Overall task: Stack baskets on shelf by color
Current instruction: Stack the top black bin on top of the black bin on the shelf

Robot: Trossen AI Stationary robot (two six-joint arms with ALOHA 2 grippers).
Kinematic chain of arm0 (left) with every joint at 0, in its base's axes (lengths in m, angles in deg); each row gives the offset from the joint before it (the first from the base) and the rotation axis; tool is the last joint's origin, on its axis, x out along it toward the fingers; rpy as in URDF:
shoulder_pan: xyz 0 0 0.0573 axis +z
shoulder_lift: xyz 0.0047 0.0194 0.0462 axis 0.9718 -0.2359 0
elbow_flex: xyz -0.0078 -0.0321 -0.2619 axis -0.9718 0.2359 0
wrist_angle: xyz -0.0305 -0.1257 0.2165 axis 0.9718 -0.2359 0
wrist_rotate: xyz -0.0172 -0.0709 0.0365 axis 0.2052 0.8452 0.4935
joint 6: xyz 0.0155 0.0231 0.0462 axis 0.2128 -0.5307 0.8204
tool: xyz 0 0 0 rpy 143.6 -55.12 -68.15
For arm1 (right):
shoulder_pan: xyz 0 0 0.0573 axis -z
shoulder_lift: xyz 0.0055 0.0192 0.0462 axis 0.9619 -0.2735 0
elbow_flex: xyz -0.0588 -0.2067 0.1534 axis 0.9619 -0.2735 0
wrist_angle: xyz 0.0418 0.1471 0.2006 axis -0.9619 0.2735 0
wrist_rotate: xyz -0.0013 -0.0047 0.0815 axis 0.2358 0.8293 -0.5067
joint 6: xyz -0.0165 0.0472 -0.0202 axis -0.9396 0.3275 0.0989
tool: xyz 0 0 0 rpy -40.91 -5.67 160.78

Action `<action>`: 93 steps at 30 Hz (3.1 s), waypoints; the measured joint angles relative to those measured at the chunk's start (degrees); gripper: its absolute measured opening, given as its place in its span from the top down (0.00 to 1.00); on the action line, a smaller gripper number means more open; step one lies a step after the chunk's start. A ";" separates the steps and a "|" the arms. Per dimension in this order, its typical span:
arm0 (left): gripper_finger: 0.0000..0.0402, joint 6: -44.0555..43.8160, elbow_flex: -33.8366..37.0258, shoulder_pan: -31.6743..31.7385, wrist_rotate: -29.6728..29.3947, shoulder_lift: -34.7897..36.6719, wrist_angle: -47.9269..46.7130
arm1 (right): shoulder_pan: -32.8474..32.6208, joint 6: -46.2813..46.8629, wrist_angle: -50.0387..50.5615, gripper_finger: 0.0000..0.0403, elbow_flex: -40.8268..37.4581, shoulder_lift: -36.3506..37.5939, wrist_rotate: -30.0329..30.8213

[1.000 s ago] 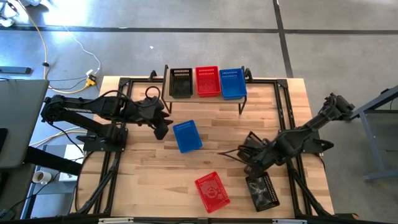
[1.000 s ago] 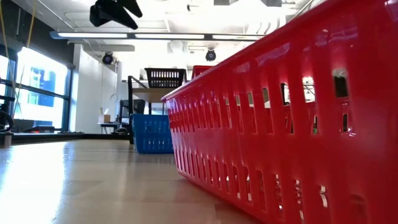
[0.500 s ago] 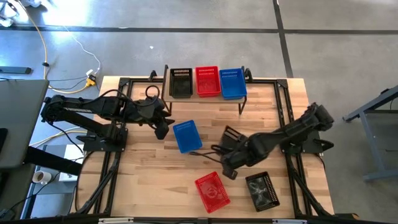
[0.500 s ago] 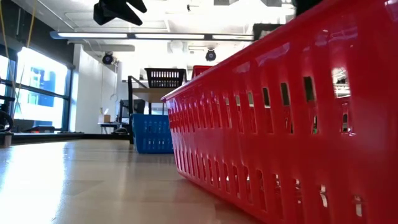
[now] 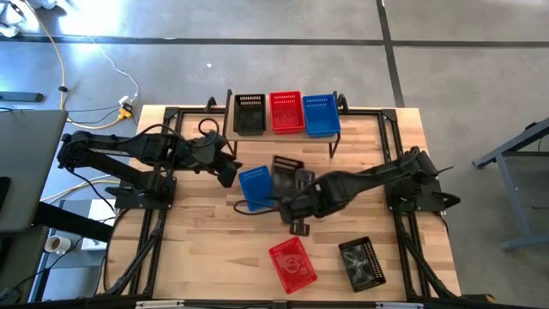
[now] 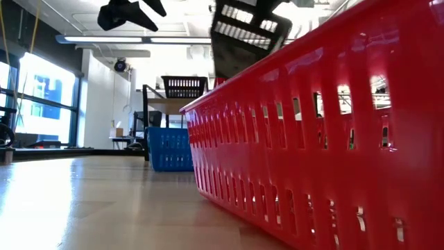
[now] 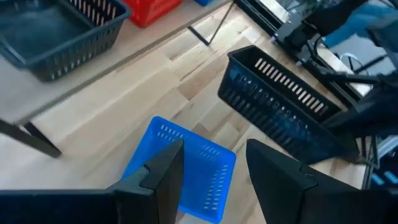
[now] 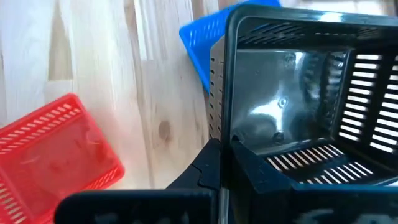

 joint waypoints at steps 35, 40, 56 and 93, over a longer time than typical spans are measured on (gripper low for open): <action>0.59 -20.53 0.01 -0.01 2.37 -11.51 0.02 | 6.44 -25.50 -0.42 1.00 4.01 -8.07 -0.22; 0.59 -21.80 0.04 0.00 2.38 -12.80 0.61 | 7.59 -26.44 0.05 1.00 4.01 -8.30 -2.01; 0.59 -21.80 -0.02 1.06 2.18 -14.02 5.23 | 7.65 -29.42 -1.35 1.00 4.01 -8.34 -2.54; 0.99 -16.77 0.00 2.69 3.39 -17.30 8.08 | 7.43 -28.15 -3.34 1.00 3.99 -8.40 -1.25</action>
